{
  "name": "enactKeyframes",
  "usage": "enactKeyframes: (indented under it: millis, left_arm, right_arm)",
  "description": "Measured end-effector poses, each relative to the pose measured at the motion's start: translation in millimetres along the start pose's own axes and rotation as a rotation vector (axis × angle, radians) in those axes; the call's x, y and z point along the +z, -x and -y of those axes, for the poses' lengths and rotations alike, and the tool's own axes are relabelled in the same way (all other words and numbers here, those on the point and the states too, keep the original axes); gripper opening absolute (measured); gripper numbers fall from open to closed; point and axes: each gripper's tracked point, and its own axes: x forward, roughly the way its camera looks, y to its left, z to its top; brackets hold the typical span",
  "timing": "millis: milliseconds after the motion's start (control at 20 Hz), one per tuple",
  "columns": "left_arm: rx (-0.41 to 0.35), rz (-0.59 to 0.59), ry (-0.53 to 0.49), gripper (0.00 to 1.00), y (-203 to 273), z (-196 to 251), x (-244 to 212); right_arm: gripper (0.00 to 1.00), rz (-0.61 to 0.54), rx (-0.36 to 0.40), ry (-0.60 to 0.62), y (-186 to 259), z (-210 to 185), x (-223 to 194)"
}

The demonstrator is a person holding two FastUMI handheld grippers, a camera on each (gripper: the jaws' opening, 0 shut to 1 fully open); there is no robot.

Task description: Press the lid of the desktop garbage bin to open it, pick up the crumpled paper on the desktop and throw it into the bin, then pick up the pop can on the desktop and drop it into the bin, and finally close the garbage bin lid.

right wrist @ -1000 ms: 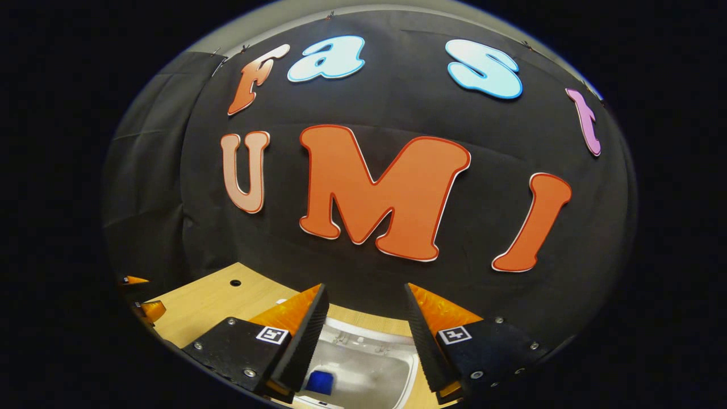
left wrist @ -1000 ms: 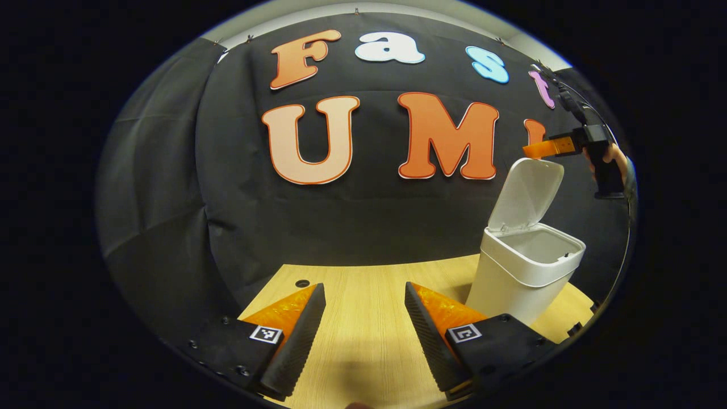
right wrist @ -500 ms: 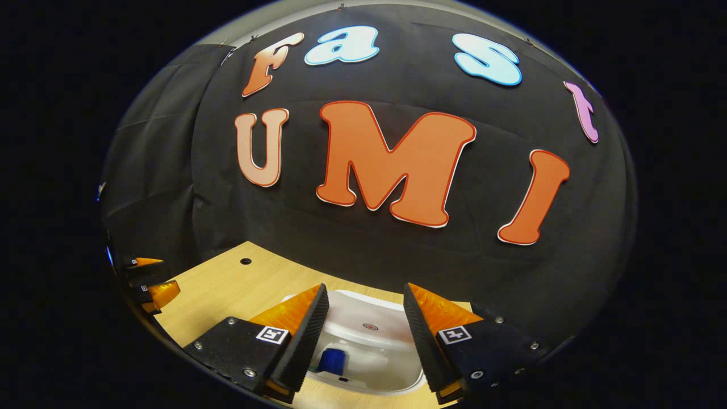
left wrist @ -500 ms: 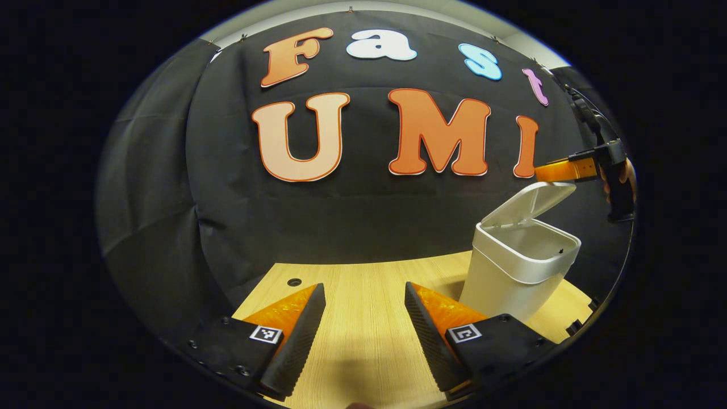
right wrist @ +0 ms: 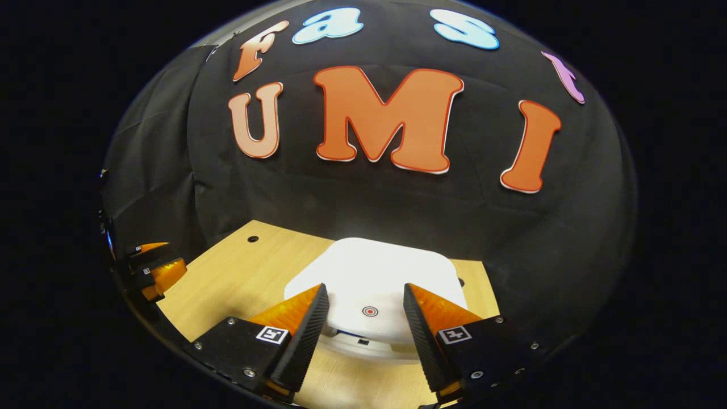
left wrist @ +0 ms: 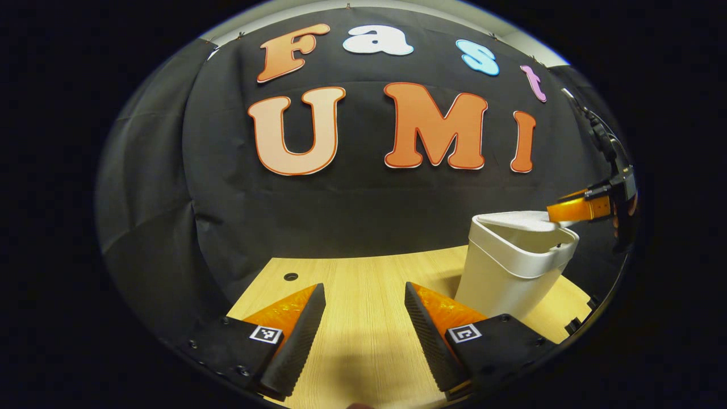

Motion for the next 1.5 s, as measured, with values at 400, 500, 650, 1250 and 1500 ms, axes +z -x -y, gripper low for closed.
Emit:
enactKeyframes:
  millis: [400, 500, 650, 1250, 1500]
  left_arm:
    - [0.007, -0.014, 0.015, 0.90, 2, 3, -9]
    - [0.006, -0.018, 0.016, 0.90, 2, 4, -9]
    - [0.000, -0.028, 0.023, 0.90, 2, 5, -10]
    - [-0.032, -0.007, 0.009, 0.90, -1, 17, 11]
    - [-0.048, 0.022, 0.006, 0.90, -1, 21, 27]
  right_arm:
    - [0.78, -0.065, -0.003, -0.045, 0, -5, -25]
    - [0.78, -0.067, -0.012, -0.047, -1, -5, -25]
    - [0.78, -0.081, -0.023, -0.062, 0, -6, -28]
    - [0.67, -0.106, -0.048, -0.118, 2, -10, -30]
    - [0.67, -0.093, -0.061, -0.115, 3, -9, -30]
